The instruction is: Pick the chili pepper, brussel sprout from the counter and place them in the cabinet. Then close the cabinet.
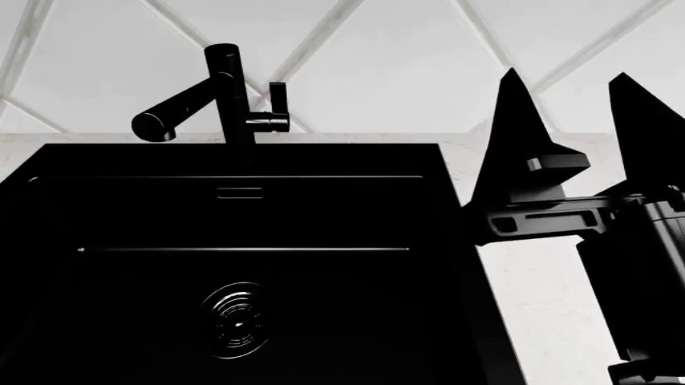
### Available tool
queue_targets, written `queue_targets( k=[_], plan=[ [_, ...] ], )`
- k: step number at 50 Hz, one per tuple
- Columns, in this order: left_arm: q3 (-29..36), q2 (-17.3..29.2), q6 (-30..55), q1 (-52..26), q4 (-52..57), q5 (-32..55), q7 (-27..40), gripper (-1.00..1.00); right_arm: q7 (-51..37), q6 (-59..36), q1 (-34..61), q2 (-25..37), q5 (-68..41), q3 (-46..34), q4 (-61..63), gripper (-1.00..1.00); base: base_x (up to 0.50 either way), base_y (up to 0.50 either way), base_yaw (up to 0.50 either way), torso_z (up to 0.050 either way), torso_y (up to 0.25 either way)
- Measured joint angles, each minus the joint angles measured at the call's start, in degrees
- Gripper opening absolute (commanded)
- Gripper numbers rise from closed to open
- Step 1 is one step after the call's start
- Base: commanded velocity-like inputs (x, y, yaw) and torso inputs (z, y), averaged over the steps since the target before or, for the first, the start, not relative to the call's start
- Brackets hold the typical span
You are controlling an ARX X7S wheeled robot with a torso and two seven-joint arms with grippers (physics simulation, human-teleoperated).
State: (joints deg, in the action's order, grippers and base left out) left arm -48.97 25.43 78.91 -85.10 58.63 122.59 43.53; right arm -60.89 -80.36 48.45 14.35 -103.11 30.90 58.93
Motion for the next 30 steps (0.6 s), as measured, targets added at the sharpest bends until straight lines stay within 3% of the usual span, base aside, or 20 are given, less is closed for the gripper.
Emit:
queue_targets(
  k=[30],
  plan=[
    [-10.2, -0.1, 0.6, 8.8, 0.7, 18.1, 11.9, 1.0, 3.7, -2.0, -0.1, -2.0, 3.3, 1.8, 0.4, 1.0, 0.0, 0.0, 0.0, 0.0, 0.0]
  ],
)
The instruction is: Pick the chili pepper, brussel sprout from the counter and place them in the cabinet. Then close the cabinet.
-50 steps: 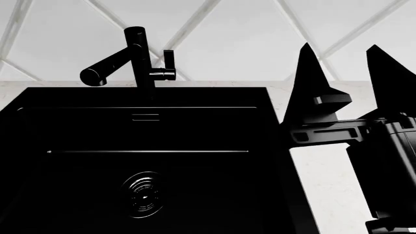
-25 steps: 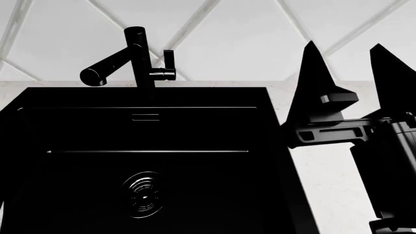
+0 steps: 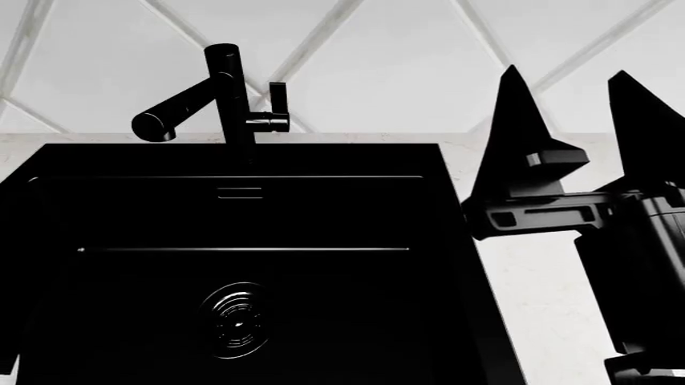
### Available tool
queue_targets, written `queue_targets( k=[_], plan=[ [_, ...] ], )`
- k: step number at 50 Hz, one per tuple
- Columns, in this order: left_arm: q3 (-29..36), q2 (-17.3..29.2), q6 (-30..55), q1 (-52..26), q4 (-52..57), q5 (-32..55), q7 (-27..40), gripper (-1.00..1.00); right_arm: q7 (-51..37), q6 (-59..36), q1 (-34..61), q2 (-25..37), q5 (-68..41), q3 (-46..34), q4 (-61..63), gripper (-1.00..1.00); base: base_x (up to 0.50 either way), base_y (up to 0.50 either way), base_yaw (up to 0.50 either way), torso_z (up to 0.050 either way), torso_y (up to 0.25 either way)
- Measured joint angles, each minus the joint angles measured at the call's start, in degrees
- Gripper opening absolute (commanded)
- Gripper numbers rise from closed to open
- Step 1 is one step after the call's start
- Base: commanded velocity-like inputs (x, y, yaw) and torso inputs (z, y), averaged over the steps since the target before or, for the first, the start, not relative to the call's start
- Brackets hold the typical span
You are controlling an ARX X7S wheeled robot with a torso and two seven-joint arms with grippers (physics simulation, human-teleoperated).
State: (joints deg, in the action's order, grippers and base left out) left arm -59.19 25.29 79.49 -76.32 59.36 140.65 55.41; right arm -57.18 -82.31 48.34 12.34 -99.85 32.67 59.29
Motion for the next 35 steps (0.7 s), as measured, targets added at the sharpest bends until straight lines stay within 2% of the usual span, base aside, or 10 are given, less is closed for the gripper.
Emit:
queue_targets(
  k=[17, 35],
  plan=[
    [-7.8, -0.8, 1.7, 6.1, -0.6, 8.1, 4.1, 1.0, 0.7, -0.8, 0.1, -0.3, 0.5, 1.1, 0.1, 1.0, 0.0, 0.0, 0.0, 0.0, 0.0],
    [-15.4, -2.1, 6.8, 11.7, -2.8, 11.9, 5.2, 1.0, 3.2, -3.1, 0.6, -2.0, 2.7, 2.8, 0.4, 1.0, 0.0, 0.0, 0.0, 0.0, 0.0]
  ],
)
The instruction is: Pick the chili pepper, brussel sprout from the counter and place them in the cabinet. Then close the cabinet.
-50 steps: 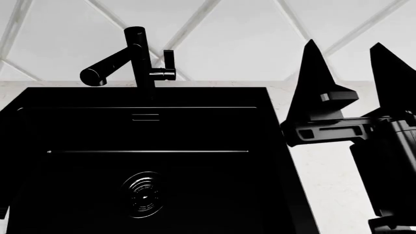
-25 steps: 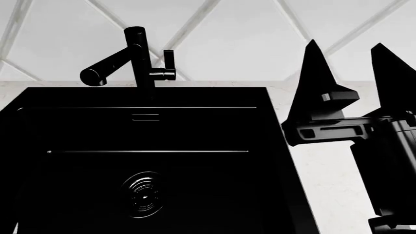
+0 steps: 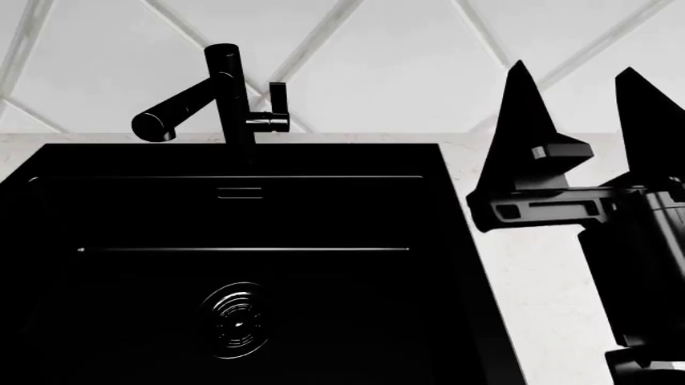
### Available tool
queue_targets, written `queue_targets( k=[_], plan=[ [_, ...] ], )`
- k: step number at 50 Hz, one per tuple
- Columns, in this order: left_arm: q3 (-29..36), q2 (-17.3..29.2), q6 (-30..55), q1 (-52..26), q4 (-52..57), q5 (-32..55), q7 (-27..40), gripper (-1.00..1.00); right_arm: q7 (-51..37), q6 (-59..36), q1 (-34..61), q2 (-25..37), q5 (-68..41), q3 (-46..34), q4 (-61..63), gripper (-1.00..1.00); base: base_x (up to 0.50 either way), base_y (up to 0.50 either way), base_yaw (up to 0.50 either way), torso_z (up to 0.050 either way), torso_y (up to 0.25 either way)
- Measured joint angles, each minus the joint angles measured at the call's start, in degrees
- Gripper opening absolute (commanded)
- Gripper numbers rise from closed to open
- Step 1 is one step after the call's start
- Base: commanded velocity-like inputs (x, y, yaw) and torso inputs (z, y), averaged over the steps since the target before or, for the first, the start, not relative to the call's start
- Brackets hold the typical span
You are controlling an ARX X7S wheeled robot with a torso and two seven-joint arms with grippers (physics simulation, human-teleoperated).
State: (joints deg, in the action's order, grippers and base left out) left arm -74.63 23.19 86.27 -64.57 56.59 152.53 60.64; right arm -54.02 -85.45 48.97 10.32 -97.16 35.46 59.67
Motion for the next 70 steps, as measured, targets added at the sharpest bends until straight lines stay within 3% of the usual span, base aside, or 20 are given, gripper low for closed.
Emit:
queue_targets(
  k=[14, 29, 47, 55, 70],
  plan=[
    [-4.9, -0.7, 2.5, 4.7, -0.5, -0.8, -2.9, 1.0, -0.2, -1.9, 0.7, -0.5, -1.3, 2.0, 0.1, 1.0, 0.0, 0.0, 0.0, 0.0, 0.0],
    [-12.8, -2.3, 3.1, 11.7, 0.6, -7.4, -14.7, 1.0, -0.2, -3.8, 2.0, -0.9, -1.7, 3.2, 0.3, 1.0, 0.0, 0.0, 0.0, 0.0, 0.0],
    [-16.7, -4.8, 3.0, 15.7, 1.9, -12.4, -23.3, 1.0, -0.9, -4.4, 2.8, -0.4, -2.4, 3.1, 0.3, 1.0, 0.0, 0.0, 0.0, 0.0, 0.0],
    [-19.1, -6.9, 3.4, 16.0, 2.7, -15.8, -28.8, 1.0, -1.6, -4.4, 2.9, -0.3, -3.2, 3.1, 0.3, 1.0, -0.44, 0.19, 0.0, 0.0, 0.0],
    [-19.7, -8.5, 3.6, 17.8, 3.2, -18.5, -33.3, 1.0, -2.0, -4.5, 3.0, -0.6, -4.1, 3.2, 0.3, 1.0, -0.44, 0.15, 0.0, 0.0, 0.0]
  ],
)
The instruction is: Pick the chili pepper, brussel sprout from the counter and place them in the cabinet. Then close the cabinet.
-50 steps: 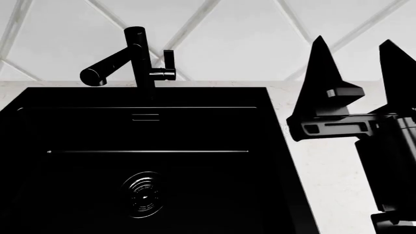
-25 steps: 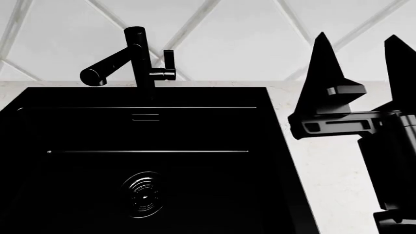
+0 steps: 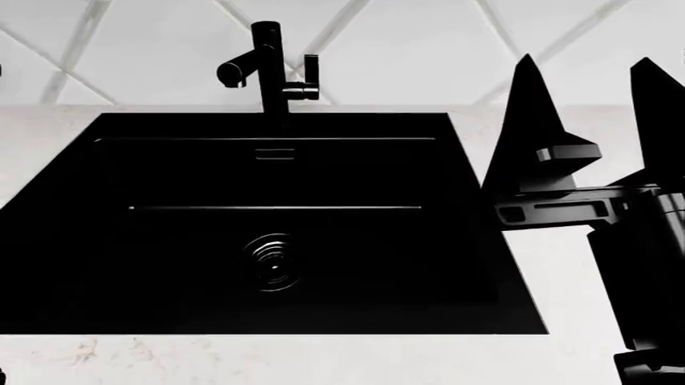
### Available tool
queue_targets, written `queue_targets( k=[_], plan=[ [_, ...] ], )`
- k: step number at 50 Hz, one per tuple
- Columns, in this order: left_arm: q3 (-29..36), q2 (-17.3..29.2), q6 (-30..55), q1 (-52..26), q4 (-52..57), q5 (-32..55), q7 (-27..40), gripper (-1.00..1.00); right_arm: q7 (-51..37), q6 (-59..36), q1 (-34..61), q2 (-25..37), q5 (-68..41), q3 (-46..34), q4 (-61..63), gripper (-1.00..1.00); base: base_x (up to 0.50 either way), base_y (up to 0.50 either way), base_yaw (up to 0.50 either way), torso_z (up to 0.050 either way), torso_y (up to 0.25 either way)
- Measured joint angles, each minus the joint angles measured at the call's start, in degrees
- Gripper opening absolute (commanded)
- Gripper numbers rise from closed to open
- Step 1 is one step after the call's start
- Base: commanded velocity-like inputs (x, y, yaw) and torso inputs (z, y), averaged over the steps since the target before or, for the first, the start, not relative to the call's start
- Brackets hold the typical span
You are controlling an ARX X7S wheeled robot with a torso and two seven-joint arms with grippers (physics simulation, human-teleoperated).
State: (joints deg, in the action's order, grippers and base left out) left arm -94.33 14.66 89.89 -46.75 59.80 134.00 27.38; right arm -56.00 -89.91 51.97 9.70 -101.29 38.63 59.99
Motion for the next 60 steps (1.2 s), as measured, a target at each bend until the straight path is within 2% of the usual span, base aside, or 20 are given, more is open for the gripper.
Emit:
queue_targets(
  k=[31, 60],
  plan=[
    [-0.4, -1.3, 0.1, 1.8, 0.2, -3.1, -4.1, 1.0, -1.9, 0.0, 0.8, 0.3, -1.2, -0.8, 0.0, 1.0, -0.01, 0.04, 0.0, 0.0, 0.0],
    [-0.2, -1.2, 0.0, 2.2, 0.1, 0.2, -0.7, 1.0, -3.3, 0.0, 1.0, 0.8, -3.4, -0.7, 0.0, 1.0, 0.0, 0.4, 0.0, 0.0, 0.0]
  ],
)
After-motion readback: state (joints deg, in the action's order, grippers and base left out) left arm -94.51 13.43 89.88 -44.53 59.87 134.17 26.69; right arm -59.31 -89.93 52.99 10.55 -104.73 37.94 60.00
